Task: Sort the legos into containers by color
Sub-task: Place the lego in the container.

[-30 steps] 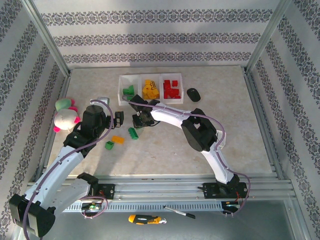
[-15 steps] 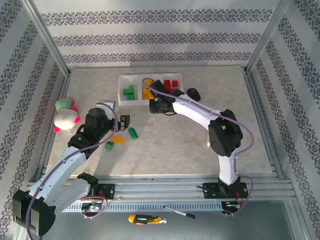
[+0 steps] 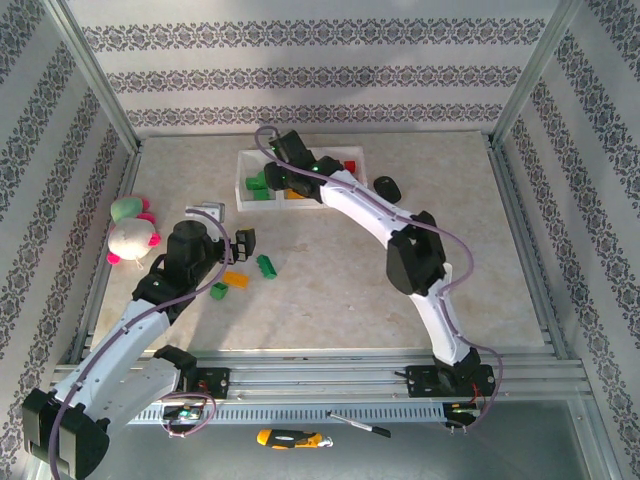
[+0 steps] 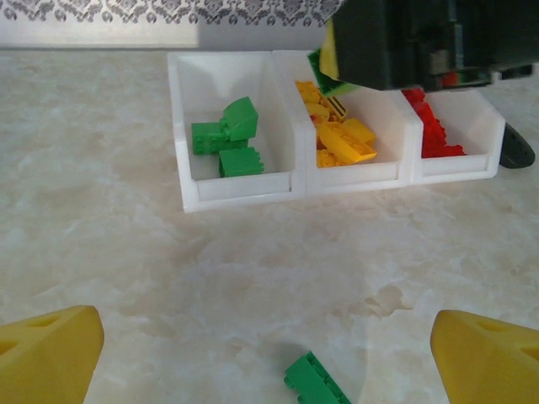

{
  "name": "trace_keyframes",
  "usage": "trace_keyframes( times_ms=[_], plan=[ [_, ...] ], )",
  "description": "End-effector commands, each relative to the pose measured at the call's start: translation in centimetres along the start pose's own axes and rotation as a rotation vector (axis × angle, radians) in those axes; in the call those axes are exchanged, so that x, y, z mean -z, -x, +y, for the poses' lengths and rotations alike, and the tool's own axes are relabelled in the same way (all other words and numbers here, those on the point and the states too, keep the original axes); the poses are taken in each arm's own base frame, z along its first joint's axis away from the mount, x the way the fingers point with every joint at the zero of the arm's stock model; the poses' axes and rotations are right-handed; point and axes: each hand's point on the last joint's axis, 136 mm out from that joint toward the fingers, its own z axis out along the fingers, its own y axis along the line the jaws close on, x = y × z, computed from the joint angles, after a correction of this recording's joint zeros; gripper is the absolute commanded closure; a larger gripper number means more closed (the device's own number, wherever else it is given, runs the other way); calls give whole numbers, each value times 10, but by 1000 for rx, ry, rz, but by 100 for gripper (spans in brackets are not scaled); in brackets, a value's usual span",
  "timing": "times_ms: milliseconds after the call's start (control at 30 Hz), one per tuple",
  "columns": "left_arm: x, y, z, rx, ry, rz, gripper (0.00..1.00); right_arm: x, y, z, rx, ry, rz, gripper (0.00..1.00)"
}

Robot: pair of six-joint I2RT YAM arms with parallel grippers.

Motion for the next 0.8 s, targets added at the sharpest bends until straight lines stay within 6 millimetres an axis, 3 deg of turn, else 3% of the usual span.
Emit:
trace_keyframes(
  times_ms=[0,167,333,467,600,767],
  plan=[
    [2,-16,16,66,86,42,1,-24,17,8,21,-11,-79,69],
    [4,-30,32,115,180,88,1,-55,38,6,57,-44,-174,69],
    [10,-48,45,178,262,166,1,-71,54,4,58,-22,-245,69],
    [15,-72,56,234,345,287,1,-80,54,-1,40,-5,-259,59],
    [18,-93,63,263,410,379,1,-67,61,7,41,28,-254,46],
    [19,-109,67,274,441,443,1,-27,75,26,100,58,-262,38]
  ],
)
